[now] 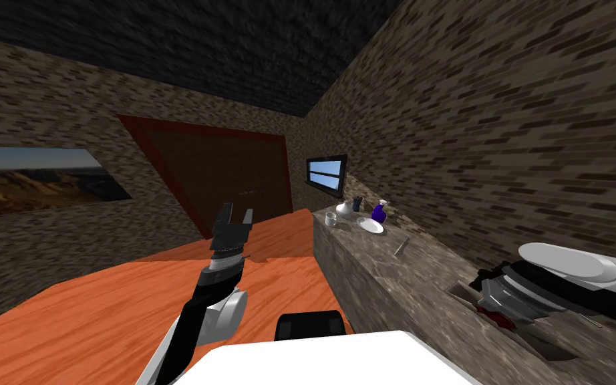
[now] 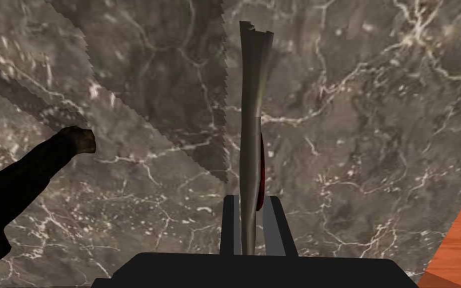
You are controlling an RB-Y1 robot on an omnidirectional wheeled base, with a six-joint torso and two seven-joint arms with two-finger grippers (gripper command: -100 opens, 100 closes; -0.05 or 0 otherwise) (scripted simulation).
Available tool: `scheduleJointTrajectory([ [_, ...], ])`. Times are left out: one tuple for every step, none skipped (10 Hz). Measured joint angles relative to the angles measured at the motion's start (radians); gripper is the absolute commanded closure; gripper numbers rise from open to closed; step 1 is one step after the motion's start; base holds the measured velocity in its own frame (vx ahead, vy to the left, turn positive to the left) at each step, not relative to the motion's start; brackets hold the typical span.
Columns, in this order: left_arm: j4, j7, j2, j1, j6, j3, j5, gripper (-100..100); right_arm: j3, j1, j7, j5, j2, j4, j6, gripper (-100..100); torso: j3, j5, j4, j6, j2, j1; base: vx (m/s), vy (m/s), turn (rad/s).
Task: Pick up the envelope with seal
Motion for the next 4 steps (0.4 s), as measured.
scheduleJointTrajectory([
  [0.000, 0.000, 0.000, 0.000, 0.000, 0.000, 0.000, 0, -0.008, 0.009, 0.027, -0.007, -0.006, -0.001, -0.006, 100, 0.000, 0.000, 0.000, 0.000, 0.000, -0.002, 0.162, 0.036, -0.206],
  [0.000, 0.000, 0.000, 0.000, 0.000, 0.000, 0.000, 0, -0.014, 0.014, 0.056, -0.011, -0.011, 0.003, -0.013, 100, 0.000, 0.000, 0.000, 0.000, 0.000, -0.003, 0.149, 0.052, -0.296],
  [0.000, 0.000, 0.000, 0.000, 0.000, 0.000, 0.000, 0, -0.019, 0.011, 0.085, -0.012, -0.013, 0.011, -0.022, 100, 0.000, 0.000, 0.000, 0.001, 0.001, -0.002, 0.060, 0.032, -0.080],
  [0.000, 0.000, 0.000, 0.000, 0.000, 0.000, 0.000, 0, -0.019, 0.012, 0.092, -0.011, -0.013, 0.012, -0.025, 0, 0.002, -0.001, 0.001, -0.001, 0.004, -0.004, 0.009, 0.006, 0.012],
])
